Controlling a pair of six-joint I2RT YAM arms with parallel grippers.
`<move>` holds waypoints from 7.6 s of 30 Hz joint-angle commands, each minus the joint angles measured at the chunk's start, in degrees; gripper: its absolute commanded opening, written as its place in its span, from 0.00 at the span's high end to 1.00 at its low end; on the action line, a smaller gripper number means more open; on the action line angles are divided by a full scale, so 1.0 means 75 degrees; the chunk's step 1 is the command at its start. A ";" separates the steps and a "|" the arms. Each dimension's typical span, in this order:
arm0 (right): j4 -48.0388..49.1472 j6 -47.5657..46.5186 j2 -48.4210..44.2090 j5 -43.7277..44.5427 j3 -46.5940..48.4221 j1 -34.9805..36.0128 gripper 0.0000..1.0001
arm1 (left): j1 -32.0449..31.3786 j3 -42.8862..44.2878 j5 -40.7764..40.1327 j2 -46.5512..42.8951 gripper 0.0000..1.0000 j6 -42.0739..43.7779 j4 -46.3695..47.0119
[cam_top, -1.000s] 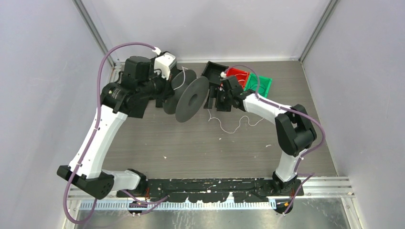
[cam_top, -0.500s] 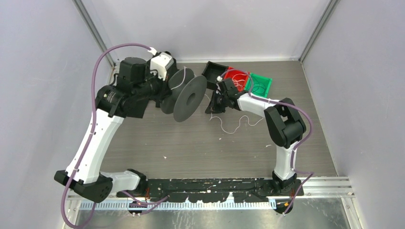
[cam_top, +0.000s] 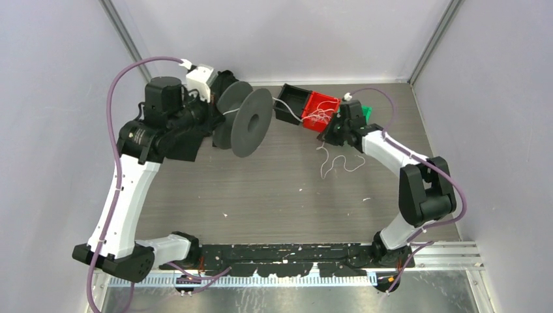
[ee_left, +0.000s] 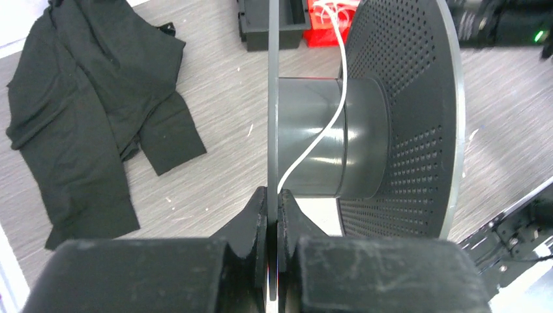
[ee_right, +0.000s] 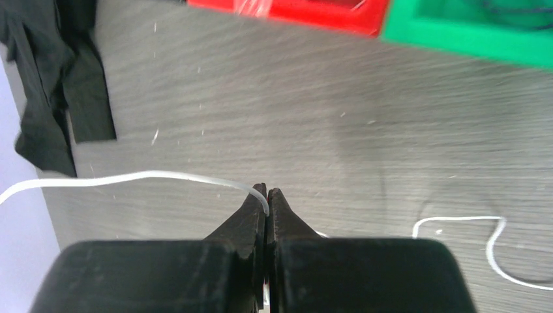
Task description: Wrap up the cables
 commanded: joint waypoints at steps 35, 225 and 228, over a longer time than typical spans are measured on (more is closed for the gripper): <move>-0.4582 -0.2545 -0.0797 0.2137 0.5370 0.5688 0.99 | 0.0330 -0.2530 -0.4438 0.0577 1.00 -0.2115 0.4715; -0.3061 -0.3661 -0.1926 0.0679 0.2759 0.5772 1.00 | -0.0631 -0.0778 -0.5705 0.1415 1.00 -0.3438 0.3381; -0.3439 -0.4231 -0.1739 0.0693 0.3600 0.5769 0.99 | -0.0725 -0.1114 -0.5522 0.1369 1.00 -0.3405 0.3390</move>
